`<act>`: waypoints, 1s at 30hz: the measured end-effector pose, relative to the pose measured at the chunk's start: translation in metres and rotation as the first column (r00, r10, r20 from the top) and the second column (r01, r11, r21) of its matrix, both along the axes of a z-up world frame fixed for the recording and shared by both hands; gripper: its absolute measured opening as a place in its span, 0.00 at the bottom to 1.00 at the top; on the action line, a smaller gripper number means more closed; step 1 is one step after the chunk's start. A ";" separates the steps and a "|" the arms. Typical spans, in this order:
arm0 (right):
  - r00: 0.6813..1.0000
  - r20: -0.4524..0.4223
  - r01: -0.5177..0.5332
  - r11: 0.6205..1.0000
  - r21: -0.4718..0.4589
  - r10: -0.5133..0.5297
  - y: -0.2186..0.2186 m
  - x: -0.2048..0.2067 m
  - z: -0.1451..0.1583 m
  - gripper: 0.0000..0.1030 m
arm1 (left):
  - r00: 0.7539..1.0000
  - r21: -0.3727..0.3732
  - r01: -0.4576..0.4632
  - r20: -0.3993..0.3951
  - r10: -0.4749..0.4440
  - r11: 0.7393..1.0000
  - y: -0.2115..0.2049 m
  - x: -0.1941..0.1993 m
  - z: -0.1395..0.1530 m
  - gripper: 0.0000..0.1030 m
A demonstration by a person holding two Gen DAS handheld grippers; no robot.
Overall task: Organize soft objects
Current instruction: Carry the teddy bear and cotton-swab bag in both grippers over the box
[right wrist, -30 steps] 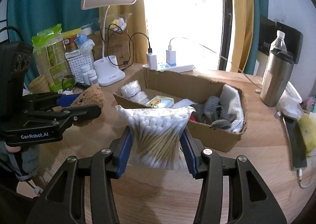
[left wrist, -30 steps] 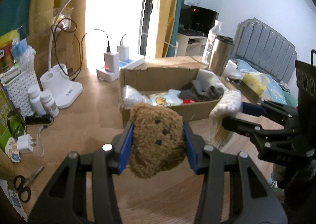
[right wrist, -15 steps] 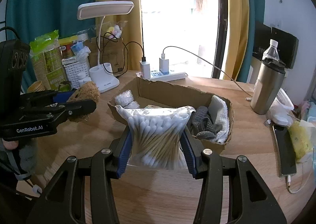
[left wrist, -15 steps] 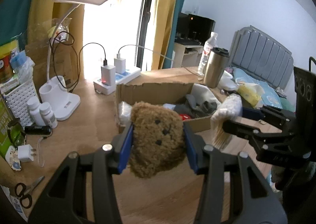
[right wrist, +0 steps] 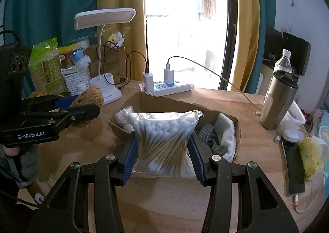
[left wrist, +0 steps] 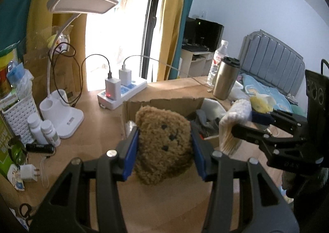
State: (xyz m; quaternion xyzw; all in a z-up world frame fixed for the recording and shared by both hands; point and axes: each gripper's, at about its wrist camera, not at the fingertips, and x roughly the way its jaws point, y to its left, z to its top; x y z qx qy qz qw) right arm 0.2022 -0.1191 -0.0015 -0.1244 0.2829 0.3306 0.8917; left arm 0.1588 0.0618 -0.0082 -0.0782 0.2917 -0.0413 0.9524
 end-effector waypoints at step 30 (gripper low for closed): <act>1.000 -0.027 0.016 0.999 0.042 -0.015 0.005 0.059 -0.005 0.50 | 1.000 0.013 0.018 -0.001 -0.018 1.000 -0.004 0.053 -0.002 0.48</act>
